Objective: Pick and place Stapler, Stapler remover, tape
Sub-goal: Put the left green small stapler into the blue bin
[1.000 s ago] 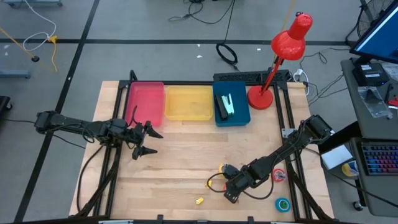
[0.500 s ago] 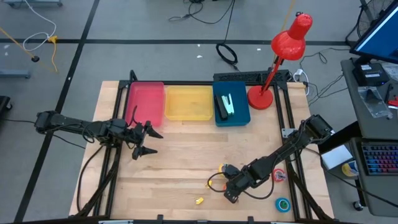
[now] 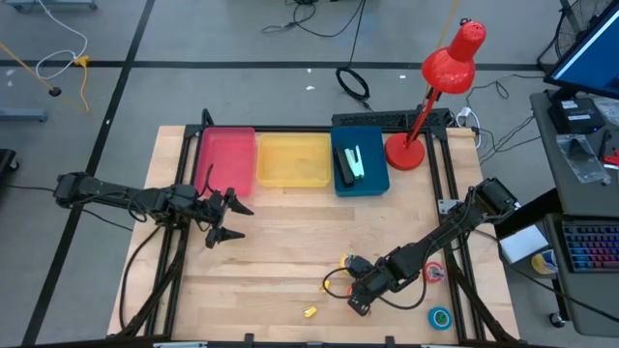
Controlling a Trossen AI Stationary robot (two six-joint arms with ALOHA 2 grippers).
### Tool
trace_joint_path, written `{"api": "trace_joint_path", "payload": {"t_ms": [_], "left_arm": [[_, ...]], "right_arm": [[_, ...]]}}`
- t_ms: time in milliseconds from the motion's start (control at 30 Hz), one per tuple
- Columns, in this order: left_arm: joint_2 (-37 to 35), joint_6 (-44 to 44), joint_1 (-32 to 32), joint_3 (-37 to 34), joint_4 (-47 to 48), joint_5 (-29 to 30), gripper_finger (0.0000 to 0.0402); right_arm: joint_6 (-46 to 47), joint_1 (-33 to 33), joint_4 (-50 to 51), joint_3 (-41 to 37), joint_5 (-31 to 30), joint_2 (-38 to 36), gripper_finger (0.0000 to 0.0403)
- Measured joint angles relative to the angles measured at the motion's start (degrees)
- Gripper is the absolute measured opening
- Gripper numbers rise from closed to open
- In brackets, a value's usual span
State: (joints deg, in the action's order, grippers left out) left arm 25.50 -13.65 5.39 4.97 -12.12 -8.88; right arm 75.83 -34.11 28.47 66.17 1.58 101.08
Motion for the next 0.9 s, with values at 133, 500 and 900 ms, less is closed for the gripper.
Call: {"api": "trace_joint_path", "payload": {"t_ms": [133,500,900], "left_arm": [[0.0,0.0,0.0,0.0,0.0,0.0,0.0363],[0.0,0.0,0.0,0.0,0.0,0.0,0.0363],[0.0,0.0,0.0,0.0,0.0,0.0,0.0363]], "right_arm": [[0.4,0.0,0.0,0.0,0.0,0.0,0.0001],[0.4,0.0,-1.6,-0.1,0.0,-0.1,0.0001],[0.0,0.4,-3.5,-0.1,-0.1,-0.4,0.0002]]}}
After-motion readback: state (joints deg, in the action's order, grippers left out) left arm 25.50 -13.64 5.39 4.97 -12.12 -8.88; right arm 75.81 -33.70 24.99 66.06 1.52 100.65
